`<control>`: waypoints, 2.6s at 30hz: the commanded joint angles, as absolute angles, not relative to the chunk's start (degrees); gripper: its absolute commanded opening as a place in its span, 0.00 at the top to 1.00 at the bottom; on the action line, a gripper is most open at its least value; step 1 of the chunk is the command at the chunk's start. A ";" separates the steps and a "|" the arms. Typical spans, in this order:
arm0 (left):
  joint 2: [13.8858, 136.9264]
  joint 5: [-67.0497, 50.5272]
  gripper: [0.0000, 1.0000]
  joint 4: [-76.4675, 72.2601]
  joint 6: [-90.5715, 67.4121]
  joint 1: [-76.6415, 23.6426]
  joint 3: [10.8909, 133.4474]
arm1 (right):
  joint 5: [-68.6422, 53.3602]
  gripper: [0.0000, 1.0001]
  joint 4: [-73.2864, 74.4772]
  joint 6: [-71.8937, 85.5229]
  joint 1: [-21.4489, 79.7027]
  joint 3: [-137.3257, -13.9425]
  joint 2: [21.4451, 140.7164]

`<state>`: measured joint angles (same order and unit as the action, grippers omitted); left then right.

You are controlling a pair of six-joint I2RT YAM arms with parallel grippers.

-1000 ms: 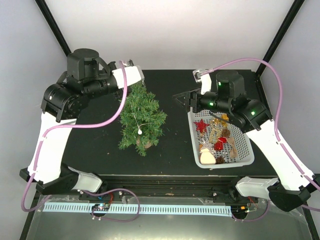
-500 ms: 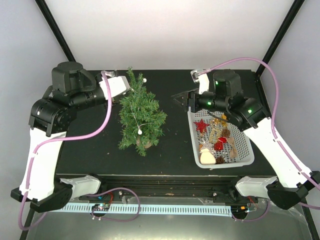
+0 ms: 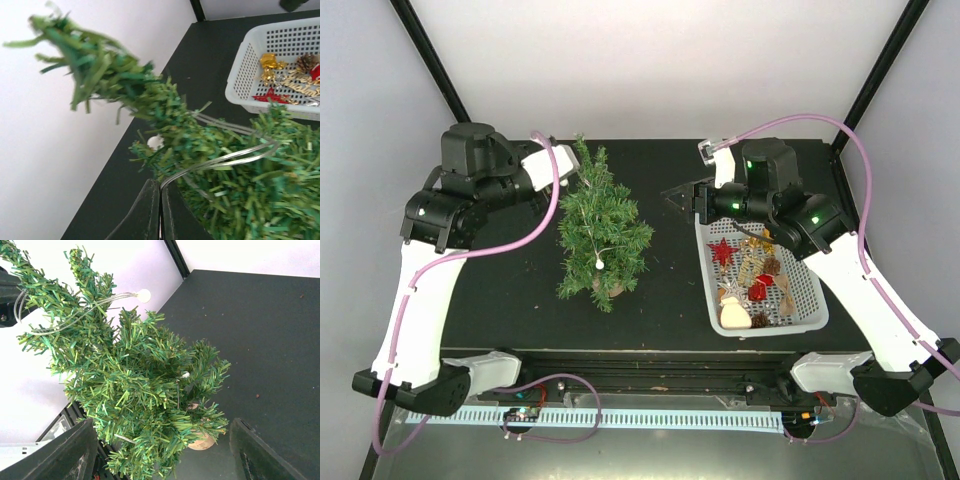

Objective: Decorate the small christmas tree

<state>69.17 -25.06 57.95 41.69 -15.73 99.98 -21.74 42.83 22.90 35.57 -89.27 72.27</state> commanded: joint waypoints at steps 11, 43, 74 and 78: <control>69.08 -29.87 0.80 52.82 39.05 -11.10 94.94 | -21.63 0.27 43.47 22.19 35.20 -91.40 72.28; 62.10 -32.39 0.01 60.75 37.02 -1.52 93.96 | -15.29 0.20 57.31 21.69 35.23 -94.04 69.96; 65.50 -49.18 0.01 85.91 31.72 20.63 93.85 | -22.73 0.33 34.30 46.28 42.00 -53.55 66.36; 62.91 -47.84 0.01 84.10 30.43 21.01 90.65 | -25.17 0.35 29.71 46.78 42.01 -54.54 72.85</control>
<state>66.85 -46.35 84.44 30.81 20.36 92.16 -21.69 38.63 43.64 41.76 -53.54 68.23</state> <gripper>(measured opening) 0.988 0.654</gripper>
